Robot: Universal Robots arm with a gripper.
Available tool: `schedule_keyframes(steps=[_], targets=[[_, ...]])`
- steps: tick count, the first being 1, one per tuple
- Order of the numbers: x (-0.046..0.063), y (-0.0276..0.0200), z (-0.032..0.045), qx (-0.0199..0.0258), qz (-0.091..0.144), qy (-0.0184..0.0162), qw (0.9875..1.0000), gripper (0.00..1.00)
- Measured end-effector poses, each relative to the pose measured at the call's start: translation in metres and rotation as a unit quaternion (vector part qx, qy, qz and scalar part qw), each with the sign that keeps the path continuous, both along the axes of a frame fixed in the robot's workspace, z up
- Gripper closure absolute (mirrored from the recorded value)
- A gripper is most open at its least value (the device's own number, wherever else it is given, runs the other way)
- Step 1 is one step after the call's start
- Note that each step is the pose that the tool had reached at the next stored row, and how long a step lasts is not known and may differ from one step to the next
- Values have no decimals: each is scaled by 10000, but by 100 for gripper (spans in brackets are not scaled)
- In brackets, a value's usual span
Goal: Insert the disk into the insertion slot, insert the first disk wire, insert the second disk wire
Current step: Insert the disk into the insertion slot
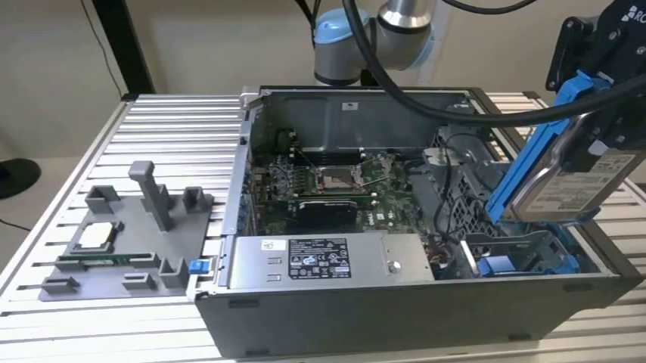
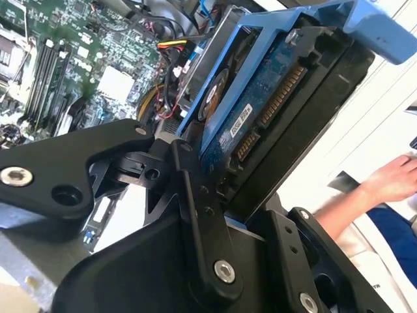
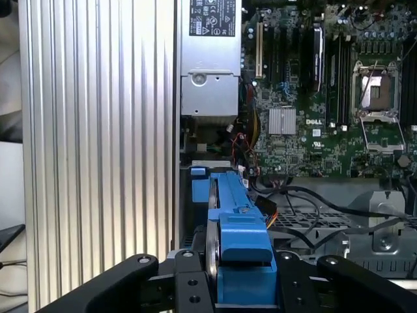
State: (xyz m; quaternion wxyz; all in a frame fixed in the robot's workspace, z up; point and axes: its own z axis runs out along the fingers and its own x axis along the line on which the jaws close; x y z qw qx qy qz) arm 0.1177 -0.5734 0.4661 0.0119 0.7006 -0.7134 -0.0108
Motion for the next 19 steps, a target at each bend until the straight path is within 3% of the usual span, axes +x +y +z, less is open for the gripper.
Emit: schedule_keyframes(steps=[19], targets=[[0,-4,-55,-1,0,0,10000,100]])
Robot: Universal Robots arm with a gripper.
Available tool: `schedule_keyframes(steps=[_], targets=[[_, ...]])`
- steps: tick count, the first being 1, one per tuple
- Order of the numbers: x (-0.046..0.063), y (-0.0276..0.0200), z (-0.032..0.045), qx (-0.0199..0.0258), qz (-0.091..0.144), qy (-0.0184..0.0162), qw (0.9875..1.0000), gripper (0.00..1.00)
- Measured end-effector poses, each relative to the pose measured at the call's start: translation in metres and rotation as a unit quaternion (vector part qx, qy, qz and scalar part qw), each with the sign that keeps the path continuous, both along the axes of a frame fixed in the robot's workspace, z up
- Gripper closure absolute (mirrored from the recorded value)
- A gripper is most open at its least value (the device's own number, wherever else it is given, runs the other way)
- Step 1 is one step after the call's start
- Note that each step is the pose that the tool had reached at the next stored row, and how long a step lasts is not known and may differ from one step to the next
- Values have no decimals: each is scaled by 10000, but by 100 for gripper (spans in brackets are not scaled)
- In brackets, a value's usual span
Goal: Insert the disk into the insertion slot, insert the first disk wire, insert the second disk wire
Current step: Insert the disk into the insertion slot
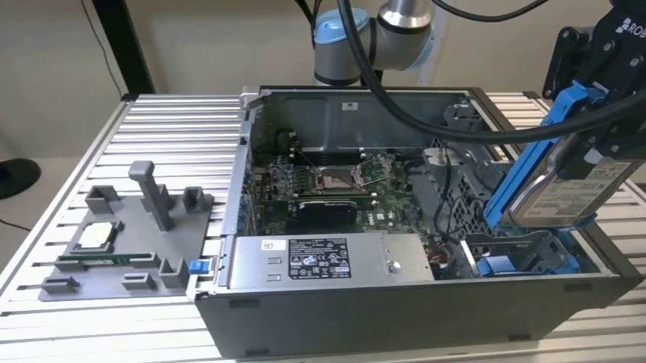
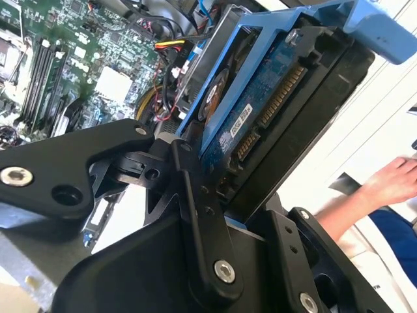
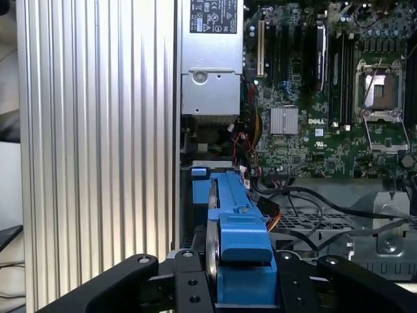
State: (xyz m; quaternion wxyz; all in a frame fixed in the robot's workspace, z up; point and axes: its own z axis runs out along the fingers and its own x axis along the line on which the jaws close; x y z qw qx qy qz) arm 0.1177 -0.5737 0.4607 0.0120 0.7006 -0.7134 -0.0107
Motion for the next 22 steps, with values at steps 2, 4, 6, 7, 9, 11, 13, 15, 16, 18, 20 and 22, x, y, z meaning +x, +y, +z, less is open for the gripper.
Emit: schedule_keyframes(steps=[2,4,6,7,9,11,13,15,16,18,20,22], targets=[[0,0,-4,0,0,0,10000,100],[0,0,-13,2,0,0,10000,100],[0,0,-24,0,0,0,10000,100],[0,-1,-31,0,0,0,10000,100],[0,-1,-53,0,0,0,10000,100],[0,-1,-78,5,0,0,10000,100],[0,-1,-104,9,0,0,10000,100],[0,0,-130,10,0,0,10000,100],[0,-1,-143,11,0,0,10000,100],[0,-3,-171,15,0,0,10000,100],[0,-3,-201,20,0,0,10000,100],[0,-4,-235,25,0,0,10000,100]])
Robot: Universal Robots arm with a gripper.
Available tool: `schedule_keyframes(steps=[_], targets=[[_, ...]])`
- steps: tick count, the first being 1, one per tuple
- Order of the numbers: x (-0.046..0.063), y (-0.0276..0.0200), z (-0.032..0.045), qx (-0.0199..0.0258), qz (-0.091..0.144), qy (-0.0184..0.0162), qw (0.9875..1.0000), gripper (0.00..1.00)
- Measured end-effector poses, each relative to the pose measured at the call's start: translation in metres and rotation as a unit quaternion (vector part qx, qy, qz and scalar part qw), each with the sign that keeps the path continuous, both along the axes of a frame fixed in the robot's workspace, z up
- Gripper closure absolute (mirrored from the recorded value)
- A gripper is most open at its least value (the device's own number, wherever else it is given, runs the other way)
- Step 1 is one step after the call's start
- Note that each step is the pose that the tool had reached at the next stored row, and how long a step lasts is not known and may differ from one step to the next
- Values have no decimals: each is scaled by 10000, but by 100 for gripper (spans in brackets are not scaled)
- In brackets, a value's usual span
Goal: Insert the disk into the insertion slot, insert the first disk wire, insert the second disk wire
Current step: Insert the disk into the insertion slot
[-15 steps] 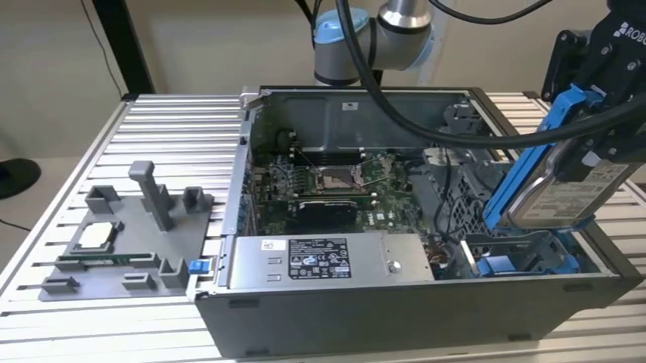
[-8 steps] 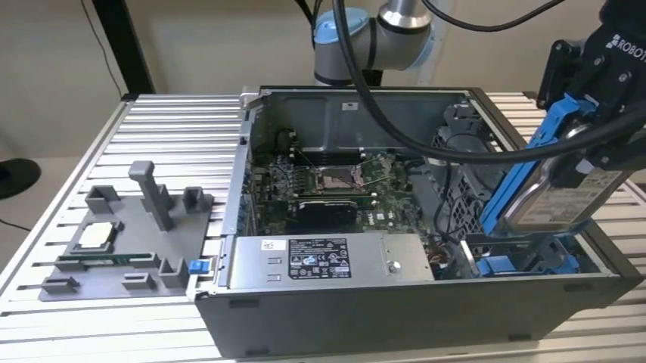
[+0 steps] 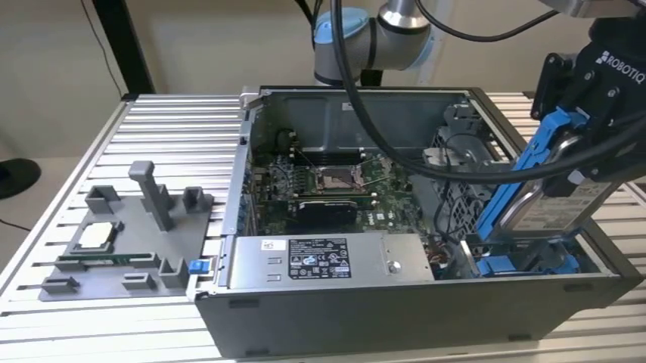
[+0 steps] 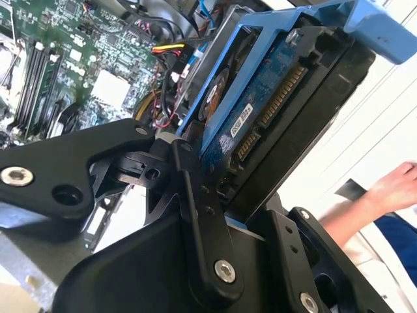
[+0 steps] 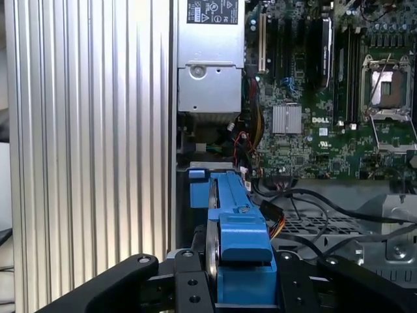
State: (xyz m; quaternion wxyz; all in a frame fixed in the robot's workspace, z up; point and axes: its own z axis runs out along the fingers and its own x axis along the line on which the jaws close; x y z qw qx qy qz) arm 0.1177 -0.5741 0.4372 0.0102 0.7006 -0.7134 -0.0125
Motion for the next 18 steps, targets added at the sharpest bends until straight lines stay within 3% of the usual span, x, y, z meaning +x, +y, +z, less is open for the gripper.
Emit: schedule_keyframes(steps=[7,18], targets=[[0,0,-98,11,0,0,10000,100],[0,0,-185,19,0,0,10000,100]])
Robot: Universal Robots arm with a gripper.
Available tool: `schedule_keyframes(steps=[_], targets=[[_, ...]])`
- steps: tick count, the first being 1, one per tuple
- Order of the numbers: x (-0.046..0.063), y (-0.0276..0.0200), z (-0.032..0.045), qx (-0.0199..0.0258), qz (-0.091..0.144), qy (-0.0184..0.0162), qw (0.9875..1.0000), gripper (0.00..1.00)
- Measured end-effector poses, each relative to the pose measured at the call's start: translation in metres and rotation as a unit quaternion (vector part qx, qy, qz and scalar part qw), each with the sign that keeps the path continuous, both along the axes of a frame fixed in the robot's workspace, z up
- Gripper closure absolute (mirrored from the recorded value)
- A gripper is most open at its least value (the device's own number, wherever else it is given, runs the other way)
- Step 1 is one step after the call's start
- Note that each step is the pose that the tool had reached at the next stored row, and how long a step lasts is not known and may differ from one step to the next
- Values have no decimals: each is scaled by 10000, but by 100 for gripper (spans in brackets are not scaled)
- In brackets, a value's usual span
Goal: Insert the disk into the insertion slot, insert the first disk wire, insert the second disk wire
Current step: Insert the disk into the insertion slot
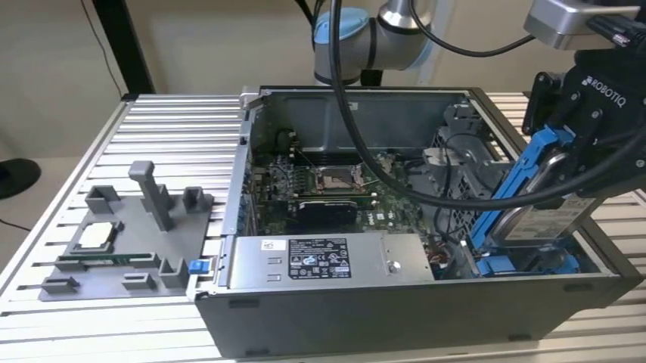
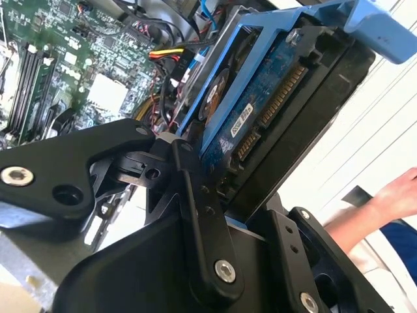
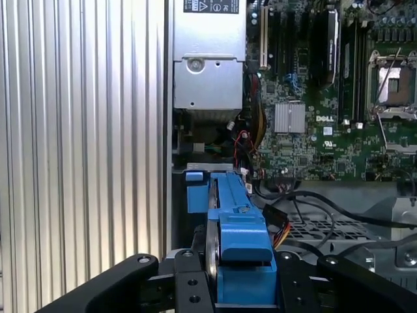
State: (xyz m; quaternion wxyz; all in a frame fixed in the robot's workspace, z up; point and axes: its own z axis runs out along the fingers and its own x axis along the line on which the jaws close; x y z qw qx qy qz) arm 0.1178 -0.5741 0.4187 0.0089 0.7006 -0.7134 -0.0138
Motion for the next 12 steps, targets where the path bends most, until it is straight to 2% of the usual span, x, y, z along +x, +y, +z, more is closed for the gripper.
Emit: schedule_keyframes(steps=[6,12], targets=[[0,0,-48,12,0,0,10000,100],[14,0,-98,47,0,1,10000,100]])
